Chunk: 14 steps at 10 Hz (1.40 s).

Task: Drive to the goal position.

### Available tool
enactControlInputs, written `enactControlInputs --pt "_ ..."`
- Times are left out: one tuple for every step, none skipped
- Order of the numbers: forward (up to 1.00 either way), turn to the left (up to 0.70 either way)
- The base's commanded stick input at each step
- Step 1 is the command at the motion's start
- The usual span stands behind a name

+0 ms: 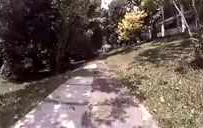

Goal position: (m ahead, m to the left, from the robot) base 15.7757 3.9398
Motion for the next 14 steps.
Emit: enactControlInputs --pt "0.45 0.0" --pt "0.45 0.0" --pt "0.45 0.0" --pt "0.45 0.0" --pt "0.45 0.0" --pt "0.45 0.0" --pt "0.45 0.0" --pt "0.45 0.0" --pt "0.45 0.0" --pt "0.45 0.0" --pt "0.45 0.0" --pt "0.45 0.0" --pt "0.45 0.0" --pt "0.45 0.0"
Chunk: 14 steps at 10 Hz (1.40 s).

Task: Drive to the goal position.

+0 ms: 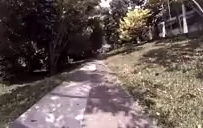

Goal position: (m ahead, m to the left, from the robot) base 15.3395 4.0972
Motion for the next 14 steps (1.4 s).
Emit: enactControlInputs --pt "0.45 0.0" --pt "0.45 0.0" --pt "0.45 0.0" --pt "0.45 0.0" --pt "0.45 0.0" --pt "0.45 0.0" --pt "0.45 0.0" --pt "0.45 0.0" --pt "0.45 0.0" --pt "0.45 0.0" --pt "0.45 0.0" --pt "0.45 0.0" --pt "0.45 0.0" --pt "0.45 0.0"
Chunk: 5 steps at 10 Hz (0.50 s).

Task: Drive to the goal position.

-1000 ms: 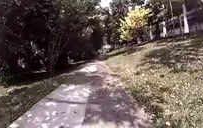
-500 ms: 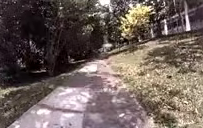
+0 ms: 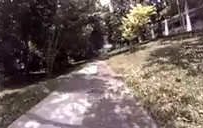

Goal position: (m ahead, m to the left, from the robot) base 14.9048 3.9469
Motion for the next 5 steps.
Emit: enactControlInputs --pt "0.45 0.0" --pt "0.45 0.0" --pt "0.45 0.0" --pt "0.45 0.0" --pt "0.45 0.0"
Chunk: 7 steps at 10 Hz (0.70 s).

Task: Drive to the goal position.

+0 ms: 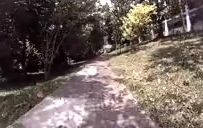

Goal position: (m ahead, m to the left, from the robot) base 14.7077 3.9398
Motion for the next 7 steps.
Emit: enactControlInputs --pt "0.45 0.0" --pt "0.45 0.0" --pt "0.45 0.0" --pt "0.45 0.0" --pt "0.45 0.0" --pt "0.45 0.0" --pt "0.45 0.0"
